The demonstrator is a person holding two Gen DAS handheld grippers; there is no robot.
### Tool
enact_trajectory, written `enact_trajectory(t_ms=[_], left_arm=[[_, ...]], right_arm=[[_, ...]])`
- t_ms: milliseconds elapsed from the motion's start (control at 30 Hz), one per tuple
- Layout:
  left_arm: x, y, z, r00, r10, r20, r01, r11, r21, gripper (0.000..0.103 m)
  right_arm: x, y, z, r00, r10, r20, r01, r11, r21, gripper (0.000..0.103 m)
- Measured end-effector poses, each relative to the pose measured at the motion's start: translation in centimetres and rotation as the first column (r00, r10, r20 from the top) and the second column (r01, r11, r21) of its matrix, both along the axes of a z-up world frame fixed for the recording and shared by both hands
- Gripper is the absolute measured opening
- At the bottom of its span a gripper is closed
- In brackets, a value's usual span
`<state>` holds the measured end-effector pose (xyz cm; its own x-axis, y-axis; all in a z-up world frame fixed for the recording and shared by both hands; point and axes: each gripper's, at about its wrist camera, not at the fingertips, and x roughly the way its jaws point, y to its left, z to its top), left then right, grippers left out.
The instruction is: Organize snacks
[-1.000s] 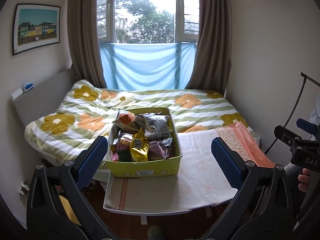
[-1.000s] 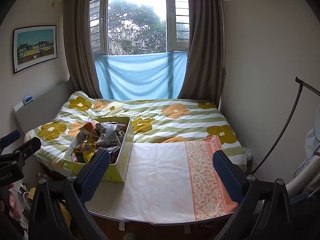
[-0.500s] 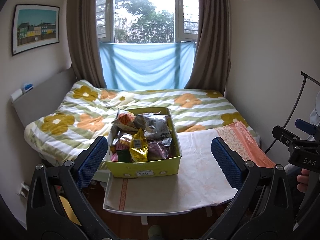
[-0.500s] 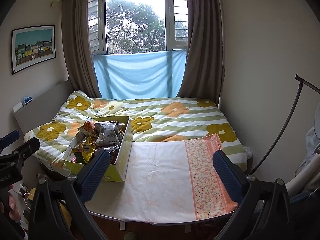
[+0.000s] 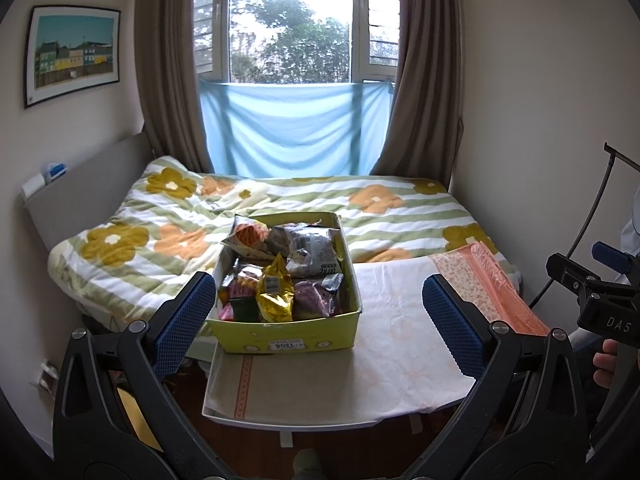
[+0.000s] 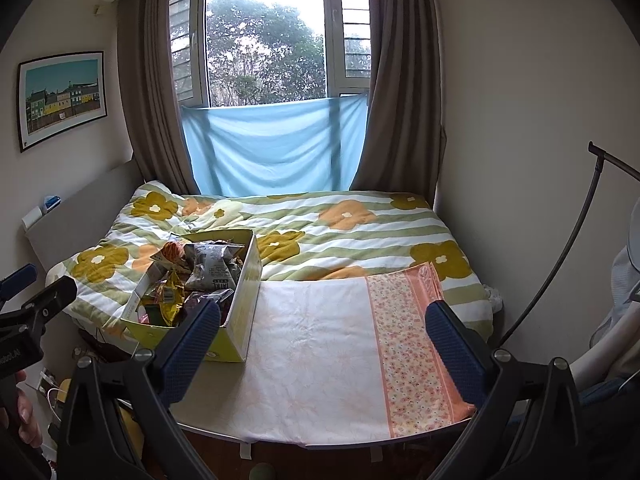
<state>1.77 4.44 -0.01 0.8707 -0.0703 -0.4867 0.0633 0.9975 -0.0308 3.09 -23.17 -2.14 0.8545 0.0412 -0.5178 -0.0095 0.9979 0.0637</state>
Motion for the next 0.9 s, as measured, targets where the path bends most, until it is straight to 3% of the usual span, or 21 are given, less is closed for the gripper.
enact_trajectory(t_ms=[600, 900], left_arm=[[-0.1, 0.3, 0.0, 1.0, 0.001, 0.02, -0.001, 1.0, 0.015, 0.103], [0.2, 1.4, -0.6, 1.0, 0.013, 0.009, -0.013, 1.0, -0.026, 0.103]], right_arm=[[-0.5, 1.0, -0.1, 1.0, -0.017, 0.007, 0.017, 1.0, 0.001, 0.102], [0.1, 2.0, -0.3, 1.0, -0.005, -0.014, 0.005, 1.0, 0.002, 0.102]])
